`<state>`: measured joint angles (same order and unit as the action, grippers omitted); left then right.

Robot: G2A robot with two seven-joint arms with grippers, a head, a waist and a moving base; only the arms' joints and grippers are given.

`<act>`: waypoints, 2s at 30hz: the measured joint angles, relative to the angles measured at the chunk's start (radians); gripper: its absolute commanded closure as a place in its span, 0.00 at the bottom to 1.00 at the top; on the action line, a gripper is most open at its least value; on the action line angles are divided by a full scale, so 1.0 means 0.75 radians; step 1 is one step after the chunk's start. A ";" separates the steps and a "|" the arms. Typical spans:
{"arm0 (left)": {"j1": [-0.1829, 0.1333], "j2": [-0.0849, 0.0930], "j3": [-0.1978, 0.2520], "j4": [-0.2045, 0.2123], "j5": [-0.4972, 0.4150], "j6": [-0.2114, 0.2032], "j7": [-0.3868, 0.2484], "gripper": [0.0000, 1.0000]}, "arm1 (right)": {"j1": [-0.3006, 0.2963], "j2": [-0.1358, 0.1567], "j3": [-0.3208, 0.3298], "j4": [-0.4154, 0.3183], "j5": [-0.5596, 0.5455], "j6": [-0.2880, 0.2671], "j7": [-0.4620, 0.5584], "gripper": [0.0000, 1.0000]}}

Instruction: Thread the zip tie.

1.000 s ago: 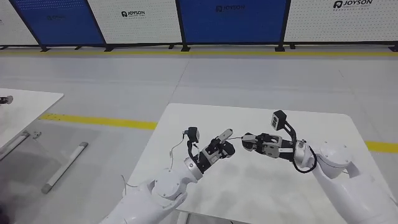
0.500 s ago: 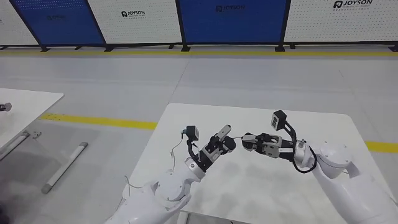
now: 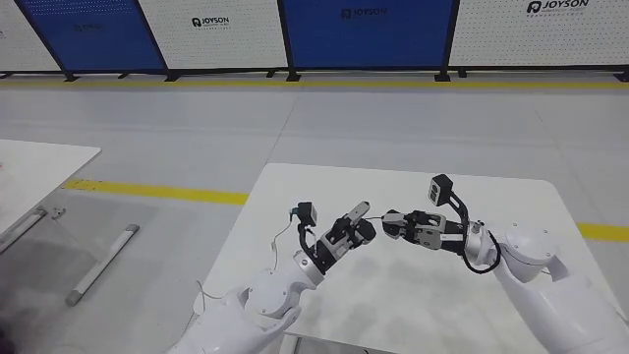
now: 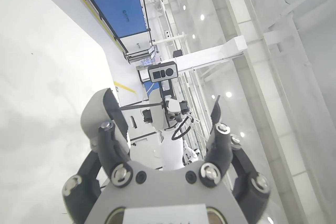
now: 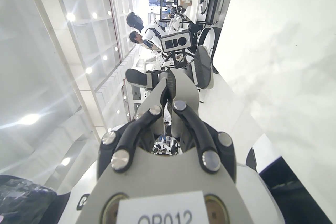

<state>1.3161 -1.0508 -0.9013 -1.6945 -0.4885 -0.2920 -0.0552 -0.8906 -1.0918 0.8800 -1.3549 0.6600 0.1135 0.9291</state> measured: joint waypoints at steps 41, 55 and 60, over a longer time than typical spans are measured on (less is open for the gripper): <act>0.062 -0.054 -0.065 -0.010 0.118 -0.017 -0.060 1.00 | -0.017 0.000 0.006 -0.018 -0.002 0.001 -0.018 0.92; 0.053 -0.069 -0.061 0.042 0.214 0.093 -0.088 1.00 | -0.207 0.043 0.223 -0.064 0.067 -0.106 -0.007 0.00; 0.047 -0.086 -0.021 0.075 0.290 0.063 -0.021 1.00 | -0.288 0.056 0.307 -0.110 0.132 -0.128 -0.011 0.00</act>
<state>1.3514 -1.1150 -0.9170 -1.6379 -0.2712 -0.2449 -0.0707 -1.1066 -1.0495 1.1100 -1.4376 0.7588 0.0173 0.9210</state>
